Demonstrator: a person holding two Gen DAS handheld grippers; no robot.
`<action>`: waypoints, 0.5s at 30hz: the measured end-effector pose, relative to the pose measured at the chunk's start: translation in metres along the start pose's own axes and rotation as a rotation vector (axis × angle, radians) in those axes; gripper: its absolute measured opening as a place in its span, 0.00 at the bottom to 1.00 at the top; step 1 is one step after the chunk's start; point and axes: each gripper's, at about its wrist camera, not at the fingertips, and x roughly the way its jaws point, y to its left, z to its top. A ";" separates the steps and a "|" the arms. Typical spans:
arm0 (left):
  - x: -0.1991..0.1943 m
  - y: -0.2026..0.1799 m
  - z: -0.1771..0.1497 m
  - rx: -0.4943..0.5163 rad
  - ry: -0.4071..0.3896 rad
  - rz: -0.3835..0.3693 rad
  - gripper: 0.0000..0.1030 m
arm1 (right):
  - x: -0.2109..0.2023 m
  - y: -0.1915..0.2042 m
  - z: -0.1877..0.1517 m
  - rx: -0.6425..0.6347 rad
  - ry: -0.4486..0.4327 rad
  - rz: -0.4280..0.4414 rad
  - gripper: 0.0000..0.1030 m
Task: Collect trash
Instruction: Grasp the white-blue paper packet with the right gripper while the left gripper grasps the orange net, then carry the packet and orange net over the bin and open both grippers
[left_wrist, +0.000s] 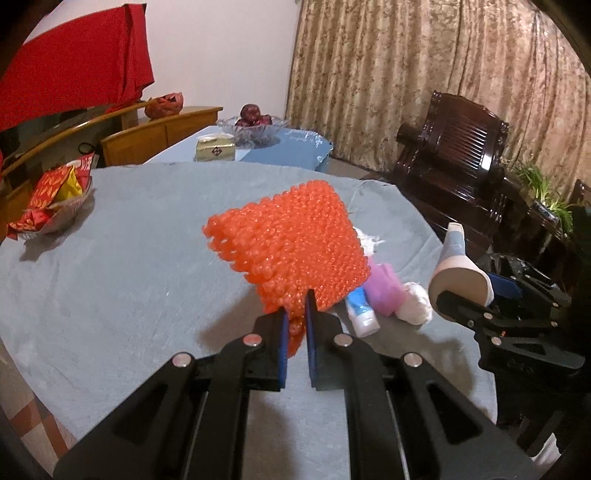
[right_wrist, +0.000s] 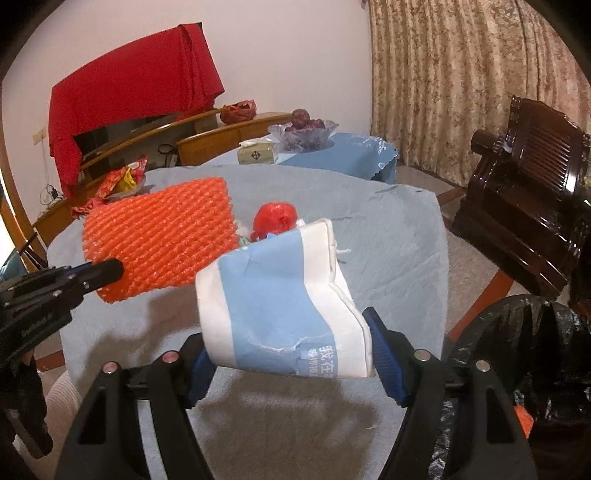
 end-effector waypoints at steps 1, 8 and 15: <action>-0.002 -0.003 -0.001 0.003 -0.003 -0.002 0.07 | -0.003 -0.001 0.001 0.000 -0.004 -0.003 0.70; -0.009 -0.020 0.001 0.017 -0.009 -0.018 0.07 | -0.022 -0.006 0.006 -0.004 -0.030 -0.023 0.70; -0.013 -0.042 0.003 0.046 -0.009 -0.057 0.07 | -0.046 -0.020 0.008 0.021 -0.053 -0.047 0.70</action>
